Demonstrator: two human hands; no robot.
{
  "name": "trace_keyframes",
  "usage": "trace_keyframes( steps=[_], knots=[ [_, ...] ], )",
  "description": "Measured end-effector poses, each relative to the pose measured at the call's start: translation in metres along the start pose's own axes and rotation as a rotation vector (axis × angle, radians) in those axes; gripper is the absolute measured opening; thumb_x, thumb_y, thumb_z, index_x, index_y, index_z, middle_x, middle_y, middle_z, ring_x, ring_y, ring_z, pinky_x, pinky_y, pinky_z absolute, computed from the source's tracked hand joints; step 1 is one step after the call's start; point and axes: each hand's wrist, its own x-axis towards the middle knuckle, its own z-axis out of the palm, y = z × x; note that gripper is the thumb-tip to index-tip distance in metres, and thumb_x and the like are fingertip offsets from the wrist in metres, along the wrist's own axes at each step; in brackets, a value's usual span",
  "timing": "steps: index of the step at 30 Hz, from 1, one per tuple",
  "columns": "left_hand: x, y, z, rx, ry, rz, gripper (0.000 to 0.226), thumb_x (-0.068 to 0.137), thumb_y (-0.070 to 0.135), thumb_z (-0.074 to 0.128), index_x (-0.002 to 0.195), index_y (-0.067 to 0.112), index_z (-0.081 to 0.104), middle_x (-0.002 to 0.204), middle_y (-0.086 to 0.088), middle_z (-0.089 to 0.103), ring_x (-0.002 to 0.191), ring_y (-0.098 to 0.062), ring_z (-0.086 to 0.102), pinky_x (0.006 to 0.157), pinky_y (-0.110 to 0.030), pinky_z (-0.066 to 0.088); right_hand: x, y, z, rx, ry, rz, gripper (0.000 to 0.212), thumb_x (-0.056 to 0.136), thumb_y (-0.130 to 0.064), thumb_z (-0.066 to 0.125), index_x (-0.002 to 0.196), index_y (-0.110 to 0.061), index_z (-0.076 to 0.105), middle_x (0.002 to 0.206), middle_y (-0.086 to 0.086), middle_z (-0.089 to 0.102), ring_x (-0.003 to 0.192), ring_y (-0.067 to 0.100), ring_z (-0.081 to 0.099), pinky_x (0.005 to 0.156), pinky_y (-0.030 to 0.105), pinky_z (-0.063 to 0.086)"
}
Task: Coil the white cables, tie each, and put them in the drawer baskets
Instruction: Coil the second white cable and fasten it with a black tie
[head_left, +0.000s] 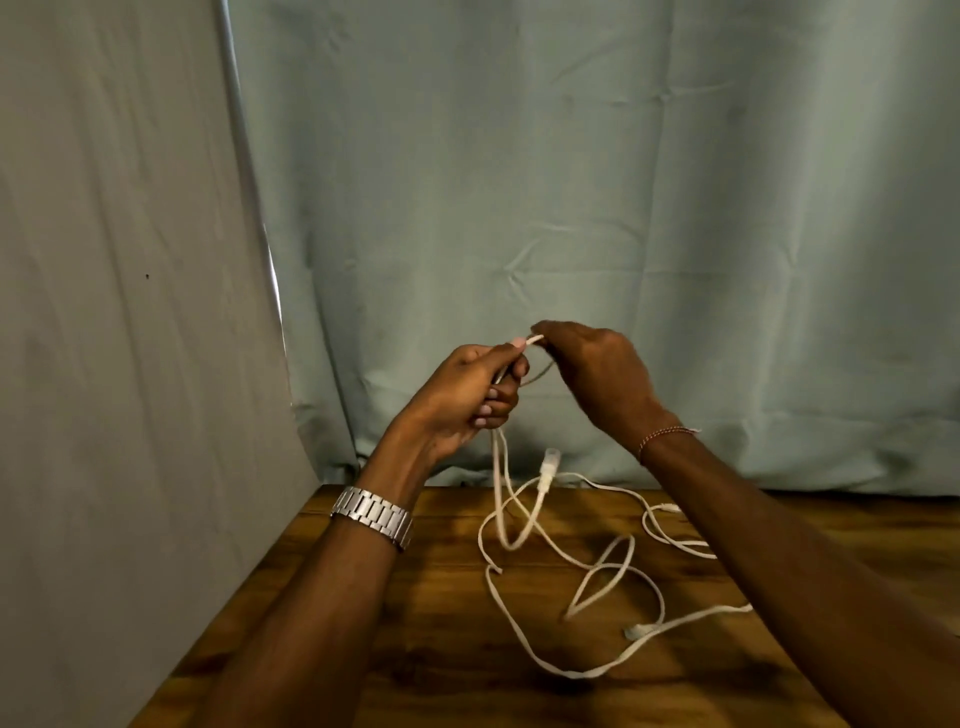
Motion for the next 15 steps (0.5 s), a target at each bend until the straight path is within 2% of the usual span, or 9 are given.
trace_keyframes(
  steps=[3, 8, 10, 12, 13, 15],
  knots=[
    [-0.004, -0.003, -0.001, -0.085, -0.085, -0.023, 0.037, 0.107, 0.030, 0.043, 0.073, 0.016, 0.050, 0.057, 0.002, 0.027, 0.043, -0.008, 0.024, 0.038, -0.019, 0.021, 0.005, 0.022, 0.003, 0.065, 0.130, 0.212, 0.019, 0.099, -0.016, 0.059, 0.109, -0.006, 0.072, 0.085, 0.015, 0.076, 0.069, 0.031, 0.073, 0.065, 0.043, 0.062],
    [-0.006, -0.012, 0.006, -0.292, -0.149, -0.057, 0.035, 0.107, 0.023, 0.041, 0.075, 0.014, 0.051, 0.055, 0.004, 0.028, 0.038, -0.004, 0.025, 0.034, -0.015, 0.022, 0.010, 0.023, 0.012, 0.135, 0.170, 0.459, 0.022, 0.101, -0.017, 0.059, 0.112, -0.008, 0.075, 0.085, 0.011, 0.078, 0.067, 0.021, 0.075, 0.071, 0.033, 0.061],
    [-0.009, -0.015, 0.006, -0.364, -0.180, -0.067, 0.034, 0.107, 0.021, 0.040, 0.076, 0.012, 0.052, 0.053, 0.005, 0.029, 0.036, -0.003, 0.026, 0.032, -0.015, 0.023, 0.013, 0.024, 0.013, 0.187, 0.217, 0.609, 0.023, 0.102, -0.018, 0.056, 0.107, -0.008, 0.077, 0.081, 0.009, 0.078, 0.064, 0.021, 0.074, 0.072, 0.035, 0.061],
    [-0.015, -0.019, 0.006, -0.397, -0.200, -0.076, 0.033, 0.106, 0.020, 0.040, 0.076, 0.013, 0.050, 0.052, 0.004, 0.028, 0.035, -0.003, 0.026, 0.032, -0.015, 0.019, 0.016, 0.034, 0.009, 0.285, 0.276, 0.839, 0.025, 0.102, -0.016, 0.054, 0.099, -0.008, 0.078, 0.074, 0.008, 0.075, 0.063, 0.024, 0.074, 0.072, 0.040, 0.062],
    [-0.018, -0.021, 0.006, -0.405, -0.202, -0.078, 0.033, 0.106, 0.020, 0.040, 0.076, 0.013, 0.050, 0.052, 0.004, 0.027, 0.035, -0.004, 0.025, 0.032, -0.016, 0.017, 0.015, 0.039, 0.006, 0.319, 0.267, 0.922, 0.025, 0.102, -0.016, 0.055, 0.097, -0.009, 0.078, 0.072, 0.008, 0.074, 0.062, 0.025, 0.074, 0.071, 0.039, 0.063],
    [-0.021, -0.023, 0.004, -0.429, -0.199, -0.080, 0.033, 0.106, 0.019, 0.039, 0.075, 0.013, 0.048, 0.052, 0.004, 0.026, 0.035, -0.004, 0.024, 0.033, -0.017, 0.015, 0.011, 0.042, 0.005, 0.280, 0.093, 0.931, 0.025, 0.102, -0.023, 0.058, 0.093, -0.011, 0.078, 0.070, 0.009, 0.073, 0.065, 0.024, 0.074, 0.071, 0.034, 0.061]
  ],
)
